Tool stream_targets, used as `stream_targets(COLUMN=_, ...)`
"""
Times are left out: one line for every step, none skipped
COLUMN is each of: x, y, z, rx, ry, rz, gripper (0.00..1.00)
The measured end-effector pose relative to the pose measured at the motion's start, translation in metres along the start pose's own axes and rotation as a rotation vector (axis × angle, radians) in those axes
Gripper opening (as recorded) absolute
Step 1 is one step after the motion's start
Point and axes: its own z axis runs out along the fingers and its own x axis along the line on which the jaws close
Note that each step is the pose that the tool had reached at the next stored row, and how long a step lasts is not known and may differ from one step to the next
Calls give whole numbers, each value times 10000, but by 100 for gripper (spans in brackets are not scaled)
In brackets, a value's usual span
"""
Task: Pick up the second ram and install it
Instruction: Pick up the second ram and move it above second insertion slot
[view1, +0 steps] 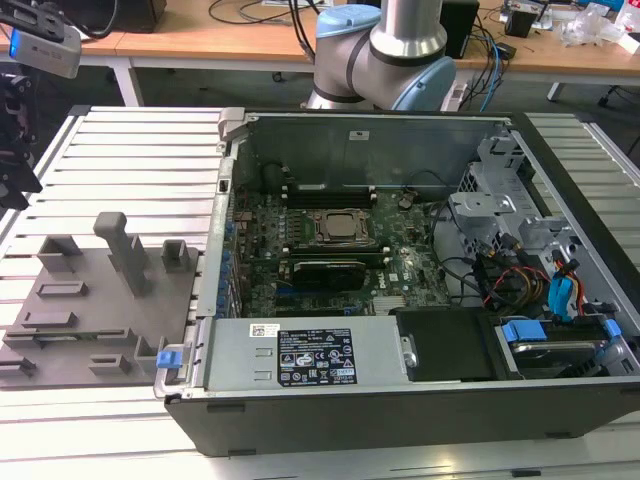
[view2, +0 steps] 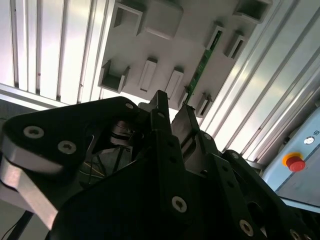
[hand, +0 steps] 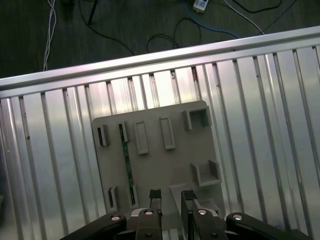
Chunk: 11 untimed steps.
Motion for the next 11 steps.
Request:
stream_targets(x=0, y=0, z=4, rx=1, ry=0, rz=-2, gripper=30)
stream_targets(x=1, y=-1, z=15, rx=1, ry=-1, rz=-5, gripper=30)
stream_targets(x=1, y=-1, z=19, rx=1, ry=-1, rz=-7, gripper=30)
stream_targets(x=1, y=-1, z=24, rx=0, ry=0, rz=-8, gripper=30)
stream_targets(x=2, y=-2, z=29, rx=0, ry=0, rz=-11, gripper=30)
stream_targets(x=2, y=-2, z=33, rx=0, ry=1, rz=-13, gripper=30)
stream_targets(x=2, y=-2, z=43, rx=0, ry=1, rz=-17, gripper=30)
stream_targets(x=3, y=-3, z=51, rx=0, ry=1, rz=-21, gripper=30)
stream_targets(x=4, y=-3, z=59, rx=0, ry=1, rz=-25, gripper=30)
stream_targets(x=4, y=-3, z=64, rx=-1, ry=1, rz=-27, gripper=30)
stream_targets(x=5, y=-4, z=69, rx=0, ry=1, rz=-29, gripper=30)
